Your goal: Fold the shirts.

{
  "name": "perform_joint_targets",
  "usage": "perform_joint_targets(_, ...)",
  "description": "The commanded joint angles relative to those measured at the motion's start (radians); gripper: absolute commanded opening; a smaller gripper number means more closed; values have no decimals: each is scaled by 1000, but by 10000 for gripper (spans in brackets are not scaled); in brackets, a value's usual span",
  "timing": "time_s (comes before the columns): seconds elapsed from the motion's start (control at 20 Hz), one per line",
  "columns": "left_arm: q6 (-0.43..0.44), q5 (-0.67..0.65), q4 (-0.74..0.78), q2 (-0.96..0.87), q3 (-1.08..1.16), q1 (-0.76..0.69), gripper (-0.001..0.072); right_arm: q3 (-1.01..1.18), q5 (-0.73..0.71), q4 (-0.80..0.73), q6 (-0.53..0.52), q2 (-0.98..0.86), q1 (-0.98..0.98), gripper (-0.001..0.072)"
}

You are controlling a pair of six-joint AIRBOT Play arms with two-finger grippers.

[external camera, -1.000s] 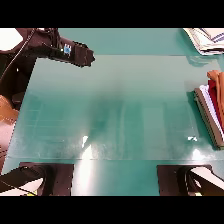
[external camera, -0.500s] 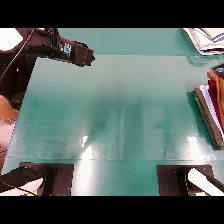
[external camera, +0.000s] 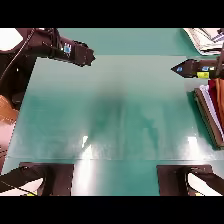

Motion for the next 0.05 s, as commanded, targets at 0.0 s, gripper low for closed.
perform_joint_targets(0.0, 0, 0, 0, 0, 0, 0, 27, 0, -8, -6, 0, 0, 24, 15)
